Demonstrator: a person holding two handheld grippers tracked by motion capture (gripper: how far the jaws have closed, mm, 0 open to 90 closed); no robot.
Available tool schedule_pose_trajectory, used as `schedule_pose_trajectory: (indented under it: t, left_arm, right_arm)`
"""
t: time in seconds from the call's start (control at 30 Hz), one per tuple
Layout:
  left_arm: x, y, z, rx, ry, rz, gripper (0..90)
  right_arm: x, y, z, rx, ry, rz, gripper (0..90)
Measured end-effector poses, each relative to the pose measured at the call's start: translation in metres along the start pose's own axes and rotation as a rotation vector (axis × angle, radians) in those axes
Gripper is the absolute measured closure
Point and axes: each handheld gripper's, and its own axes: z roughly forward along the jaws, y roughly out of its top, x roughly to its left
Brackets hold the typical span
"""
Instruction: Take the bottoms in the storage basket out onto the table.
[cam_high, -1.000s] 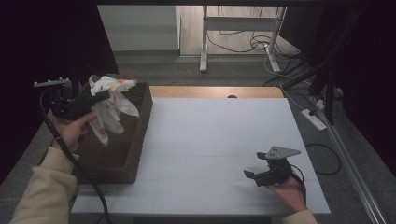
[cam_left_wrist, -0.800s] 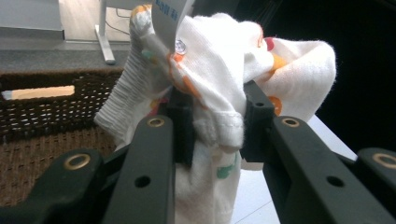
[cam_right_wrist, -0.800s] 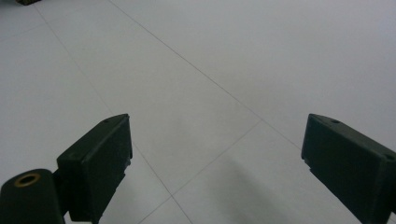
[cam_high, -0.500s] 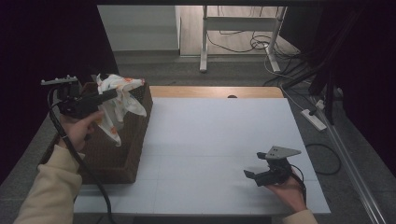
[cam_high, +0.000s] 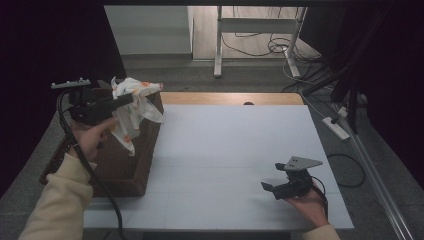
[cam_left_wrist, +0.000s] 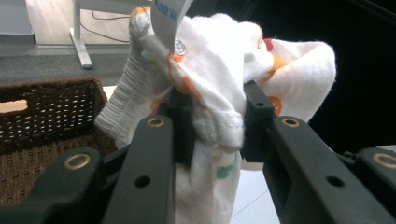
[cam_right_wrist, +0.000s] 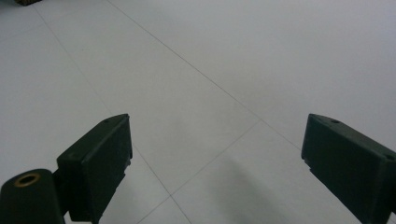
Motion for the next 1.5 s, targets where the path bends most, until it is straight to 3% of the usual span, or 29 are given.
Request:
schedule_pose_trajectory:
  t: [1.5]
  left_arm:
    - [-0.044, 0.007, 0.041, 0.04, -0.122, 0.047, 71.1]
  right_arm:
    - [-0.001, -0.001, -0.002, -0.003, -0.001, 0.005, 9.0]
